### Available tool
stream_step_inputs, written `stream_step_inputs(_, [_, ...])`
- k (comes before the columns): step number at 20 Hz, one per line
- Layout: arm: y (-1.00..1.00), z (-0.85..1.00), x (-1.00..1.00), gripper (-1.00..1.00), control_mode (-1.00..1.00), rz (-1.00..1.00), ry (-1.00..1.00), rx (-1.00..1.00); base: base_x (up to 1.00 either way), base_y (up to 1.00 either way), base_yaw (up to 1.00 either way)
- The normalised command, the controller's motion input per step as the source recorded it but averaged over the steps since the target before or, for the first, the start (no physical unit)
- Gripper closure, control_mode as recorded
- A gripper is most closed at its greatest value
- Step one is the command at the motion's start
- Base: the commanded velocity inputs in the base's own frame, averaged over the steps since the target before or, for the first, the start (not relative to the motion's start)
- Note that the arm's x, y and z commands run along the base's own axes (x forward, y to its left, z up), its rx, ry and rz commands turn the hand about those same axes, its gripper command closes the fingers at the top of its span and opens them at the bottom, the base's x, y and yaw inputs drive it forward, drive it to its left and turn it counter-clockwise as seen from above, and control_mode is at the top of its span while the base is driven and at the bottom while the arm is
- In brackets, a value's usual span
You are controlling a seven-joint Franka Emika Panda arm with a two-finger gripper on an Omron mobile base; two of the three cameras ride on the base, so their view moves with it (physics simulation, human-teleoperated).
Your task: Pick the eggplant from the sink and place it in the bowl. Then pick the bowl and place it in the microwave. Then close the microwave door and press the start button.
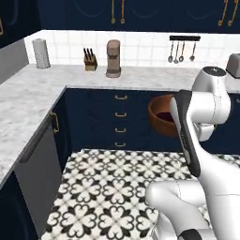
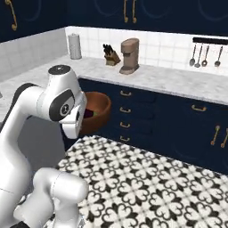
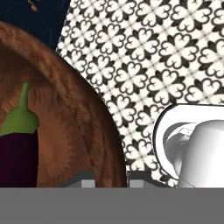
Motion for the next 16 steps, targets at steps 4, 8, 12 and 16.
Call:
stream_step_inputs(4, [0.0,0.0,0.0,1.0,1.0,0.0,0.0,0.0,0.0,-0.11,-0.91])
stream_step_inputs(8, [0.0,0.0,0.0,1.0,1.0,0.0,0.0,0.0,0.0,-0.14,-0.91])
stream_step_inputs(12, [0.0,0.0,0.0,1.0,1.0,0.0,0.0,0.0,0.0,-0.16,-0.91])
stream_step_inputs(16, [0.0,0.0,0.0,1.0,1.0,0.0,0.0,0.0,0.0,-0.15,-0.9])
